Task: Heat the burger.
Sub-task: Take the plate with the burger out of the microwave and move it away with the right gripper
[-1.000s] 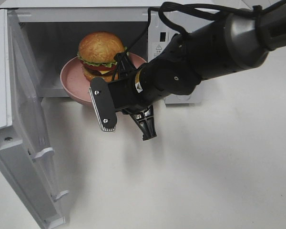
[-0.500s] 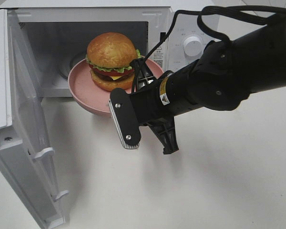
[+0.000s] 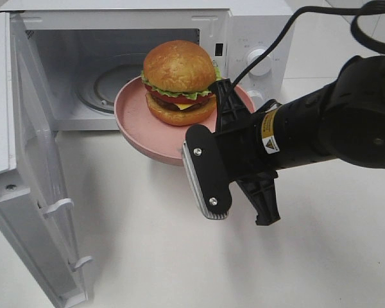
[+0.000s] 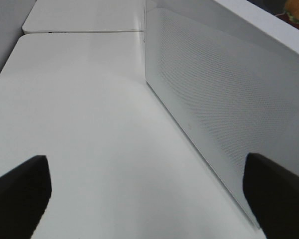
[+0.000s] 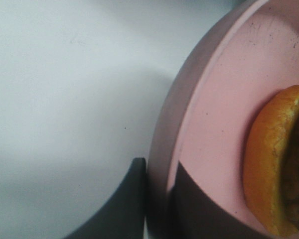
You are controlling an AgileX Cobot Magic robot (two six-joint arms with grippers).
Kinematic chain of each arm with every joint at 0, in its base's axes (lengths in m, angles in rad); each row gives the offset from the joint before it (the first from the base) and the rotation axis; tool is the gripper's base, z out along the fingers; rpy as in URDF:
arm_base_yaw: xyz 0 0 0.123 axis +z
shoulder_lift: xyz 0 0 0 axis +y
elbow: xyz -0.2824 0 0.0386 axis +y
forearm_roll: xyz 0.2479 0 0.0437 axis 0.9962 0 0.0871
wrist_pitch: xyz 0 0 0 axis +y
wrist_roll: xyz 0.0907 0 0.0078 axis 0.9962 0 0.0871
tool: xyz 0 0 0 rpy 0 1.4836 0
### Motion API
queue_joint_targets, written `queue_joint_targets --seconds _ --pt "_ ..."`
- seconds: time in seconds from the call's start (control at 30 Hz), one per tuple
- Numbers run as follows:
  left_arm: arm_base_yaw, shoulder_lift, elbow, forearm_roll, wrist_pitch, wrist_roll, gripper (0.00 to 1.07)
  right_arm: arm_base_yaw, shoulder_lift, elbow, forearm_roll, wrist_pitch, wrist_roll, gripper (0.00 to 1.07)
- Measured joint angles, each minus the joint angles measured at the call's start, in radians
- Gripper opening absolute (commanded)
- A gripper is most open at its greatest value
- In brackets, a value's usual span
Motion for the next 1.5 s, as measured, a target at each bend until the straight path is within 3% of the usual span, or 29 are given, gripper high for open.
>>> queue_joint_targets --seconds 0.3,0.67,1.5 --pt "0.0 0.0 0.0 0.0 0.0 0.0 1.0 0.0 -0.139 0.095 0.001 0.012 0.001 0.0" --pt "0.0 0.0 0.0 0.0 0.0 0.0 1.0 0.0 -0.345 0.191 0.003 0.193 0.001 0.0" --pt "0.0 0.0 0.0 0.0 0.0 0.0 1.0 0.0 -0.689 0.303 -0.048 0.55 0.141 0.0"
